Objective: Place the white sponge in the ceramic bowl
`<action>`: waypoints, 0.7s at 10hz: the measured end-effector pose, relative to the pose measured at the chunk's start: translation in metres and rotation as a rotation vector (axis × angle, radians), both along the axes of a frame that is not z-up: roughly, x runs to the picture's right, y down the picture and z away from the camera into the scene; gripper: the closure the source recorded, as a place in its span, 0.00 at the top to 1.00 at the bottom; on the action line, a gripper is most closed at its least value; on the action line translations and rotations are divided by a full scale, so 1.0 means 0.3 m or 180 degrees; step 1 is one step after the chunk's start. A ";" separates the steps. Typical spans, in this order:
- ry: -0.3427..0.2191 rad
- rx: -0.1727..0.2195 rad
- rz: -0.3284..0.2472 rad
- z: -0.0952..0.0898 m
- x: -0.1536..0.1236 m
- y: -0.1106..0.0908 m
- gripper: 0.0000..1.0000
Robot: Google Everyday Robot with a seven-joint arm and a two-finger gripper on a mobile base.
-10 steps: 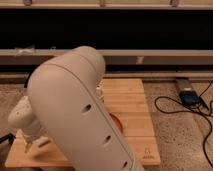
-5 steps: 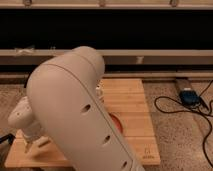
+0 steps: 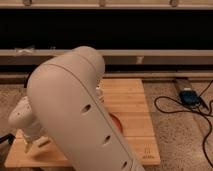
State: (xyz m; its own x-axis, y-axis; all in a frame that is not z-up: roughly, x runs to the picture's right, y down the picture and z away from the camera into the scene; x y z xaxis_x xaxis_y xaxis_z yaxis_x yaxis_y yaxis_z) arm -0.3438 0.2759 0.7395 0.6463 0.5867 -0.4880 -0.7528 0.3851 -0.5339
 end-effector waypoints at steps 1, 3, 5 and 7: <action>0.0001 0.0000 0.0001 0.000 0.001 0.000 0.80; 0.0001 0.0000 0.0001 0.000 0.001 -0.001 0.80; 0.0001 0.0000 0.0000 0.000 0.001 0.000 0.80; 0.0010 0.0060 -0.0009 0.010 0.002 -0.013 0.80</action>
